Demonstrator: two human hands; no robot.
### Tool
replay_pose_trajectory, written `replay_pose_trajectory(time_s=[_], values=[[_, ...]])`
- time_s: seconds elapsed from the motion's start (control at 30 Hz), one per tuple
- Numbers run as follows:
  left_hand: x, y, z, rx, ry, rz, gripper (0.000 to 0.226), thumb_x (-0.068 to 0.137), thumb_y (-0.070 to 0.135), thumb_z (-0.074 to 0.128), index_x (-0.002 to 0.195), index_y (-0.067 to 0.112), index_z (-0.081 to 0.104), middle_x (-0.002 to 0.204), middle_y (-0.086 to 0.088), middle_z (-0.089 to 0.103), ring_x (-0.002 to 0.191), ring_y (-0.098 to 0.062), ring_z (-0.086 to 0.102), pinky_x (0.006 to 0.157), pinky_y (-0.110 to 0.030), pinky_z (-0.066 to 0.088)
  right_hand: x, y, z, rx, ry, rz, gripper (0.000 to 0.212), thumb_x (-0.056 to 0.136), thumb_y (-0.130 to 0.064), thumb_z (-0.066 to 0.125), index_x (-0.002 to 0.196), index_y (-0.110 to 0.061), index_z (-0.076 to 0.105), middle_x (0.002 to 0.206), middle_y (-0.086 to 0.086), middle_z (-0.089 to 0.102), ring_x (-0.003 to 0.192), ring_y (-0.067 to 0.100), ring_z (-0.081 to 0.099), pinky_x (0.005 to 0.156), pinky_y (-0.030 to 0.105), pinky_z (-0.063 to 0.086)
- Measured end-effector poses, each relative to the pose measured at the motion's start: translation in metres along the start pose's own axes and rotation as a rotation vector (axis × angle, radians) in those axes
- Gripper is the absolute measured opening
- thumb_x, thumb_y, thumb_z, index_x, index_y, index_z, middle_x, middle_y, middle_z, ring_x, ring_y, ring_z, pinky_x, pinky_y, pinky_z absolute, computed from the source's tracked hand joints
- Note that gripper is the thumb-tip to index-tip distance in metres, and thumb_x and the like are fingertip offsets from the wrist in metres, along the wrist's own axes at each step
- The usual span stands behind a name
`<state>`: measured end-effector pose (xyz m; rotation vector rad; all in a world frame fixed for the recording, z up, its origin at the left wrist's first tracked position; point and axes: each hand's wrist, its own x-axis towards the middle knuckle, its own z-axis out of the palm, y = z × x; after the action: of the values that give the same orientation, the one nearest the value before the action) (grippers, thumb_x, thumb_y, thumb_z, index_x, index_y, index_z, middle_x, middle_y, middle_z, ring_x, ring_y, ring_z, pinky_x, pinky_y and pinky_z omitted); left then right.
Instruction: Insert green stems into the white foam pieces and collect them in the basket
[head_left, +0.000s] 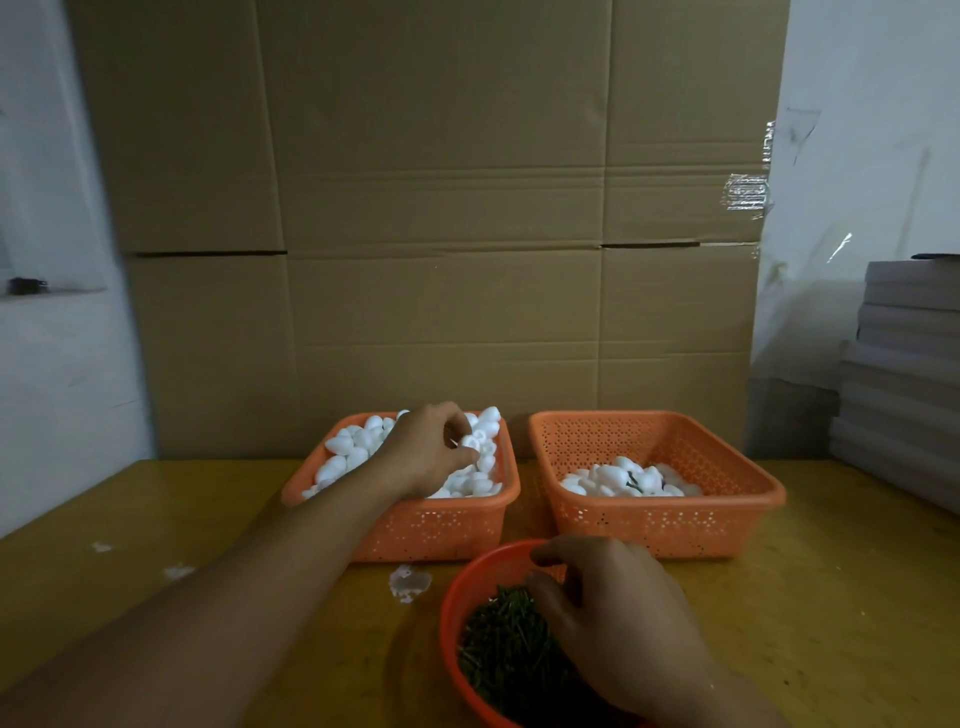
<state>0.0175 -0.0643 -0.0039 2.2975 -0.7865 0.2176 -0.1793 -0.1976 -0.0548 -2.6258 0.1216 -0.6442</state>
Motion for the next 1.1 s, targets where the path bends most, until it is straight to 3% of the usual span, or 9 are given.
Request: replay_pose_trajectory(time_s=[0.17, 0.33, 0.53, 0.63, 0.77, 0.9, 1.03, 1.1], values=[[-0.030, 0.004, 0.003, -0.247, 0.050, 0.168, 0.009, 0.089, 0.011, 0.070, 0.095, 0.017, 0.068, 0.093, 0.007, 0.072, 0.093, -0.006, 0.068, 0.093, -0.039, 0.052, 0.000, -0.001, 0.001, -0.006, -0.011, -0.004, 0.030, 0.093, -0.052, 0.058, 0.119, -0.040, 0.066, 0.081, -0.020, 0.068, 0.071, 0.000, 0.065, 0.068, 0.026, 0.057], [-0.064, 0.014, 0.004, -0.408, 0.085, 0.242, 0.016, 0.090, 0.003, 0.067, 0.099, 0.016, 0.069, 0.097, 0.004, 0.072, 0.098, -0.010, 0.068, 0.085, -0.031, 0.056, 0.000, -0.001, 0.002, -0.013, -0.019, 0.004, 0.031, 0.093, -0.052, 0.056, 0.121, -0.040, 0.065, 0.082, -0.019, 0.069, 0.074, 0.001, 0.066, 0.069, 0.026, 0.057], [-0.102, 0.018, 0.008, -0.516, 0.077, 0.277, 0.022, 0.095, 0.015, 0.066, 0.107, 0.033, 0.064, 0.109, 0.011, 0.072, 0.110, -0.007, 0.066, 0.093, -0.026, 0.054, 0.000, 0.002, 0.005, -0.020, 0.005, 0.006, 0.033, 0.091, -0.054, 0.056, 0.120, -0.040, 0.064, 0.081, -0.018, 0.070, 0.076, 0.002, 0.066, 0.071, 0.027, 0.057], [-0.117, 0.018, 0.013, -0.540, 0.039, 0.294, 0.020, 0.097, 0.023, 0.064, 0.110, 0.037, 0.058, 0.109, 0.007, 0.071, 0.108, -0.013, 0.066, 0.091, -0.033, 0.056, 0.000, 0.002, 0.005, -0.019, -0.012, 0.003, 0.032, 0.091, -0.053, 0.057, 0.120, -0.041, 0.064, 0.080, -0.020, 0.067, 0.077, 0.001, 0.066, 0.068, 0.022, 0.054], [-0.129, 0.018, 0.018, -0.498, 0.005, 0.316, 0.016, 0.097, 0.033, 0.054, 0.113, 0.034, 0.057, 0.098, -0.001, 0.068, 0.092, -0.027, 0.067, 0.083, -0.055, 0.054, 0.001, 0.003, 0.004, -0.050, -0.045, 0.012, 0.028, 0.090, -0.052, 0.061, 0.117, -0.046, 0.064, 0.072, -0.023, 0.060, 0.076, -0.001, 0.064, 0.059, 0.012, 0.042], [-0.133, 0.016, 0.020, -0.432, -0.005, 0.318, 0.019, 0.100, 0.036, 0.047, 0.109, 0.037, 0.063, 0.098, 0.005, 0.067, 0.095, -0.021, 0.066, 0.081, -0.047, 0.056, 0.002, 0.004, 0.002, -0.083, -0.119, 0.013, 0.025, 0.088, -0.049, 0.062, 0.113, -0.054, 0.062, 0.079, -0.021, 0.065, 0.079, 0.001, 0.065, 0.071, 0.022, 0.054], [-0.136, 0.015, 0.021, -0.472, -0.070, 0.271, 0.022, 0.095, 0.046, 0.053, 0.114, 0.044, 0.064, 0.107, 0.012, 0.068, 0.102, -0.013, 0.065, 0.086, -0.041, 0.057, 0.003, 0.006, 0.004, -0.157, -0.194, 0.023, 0.018, 0.088, -0.046, 0.059, 0.103, -0.042, 0.067, 0.089, -0.015, 0.069, 0.085, 0.004, 0.066, 0.079, 0.029, 0.057], [-0.136, 0.014, 0.022, -0.490, -0.115, 0.249, 0.030, 0.090, 0.038, 0.063, 0.119, 0.045, 0.062, 0.114, 0.014, 0.068, 0.109, -0.010, 0.065, 0.092, -0.040, 0.056, 0.003, 0.008, 0.006, -0.201, -0.224, 0.013, 0.022, 0.088, -0.047, 0.058, 0.103, -0.036, 0.068, 0.095, -0.013, 0.069, 0.092, 0.008, 0.065, 0.083, 0.032, 0.056]])
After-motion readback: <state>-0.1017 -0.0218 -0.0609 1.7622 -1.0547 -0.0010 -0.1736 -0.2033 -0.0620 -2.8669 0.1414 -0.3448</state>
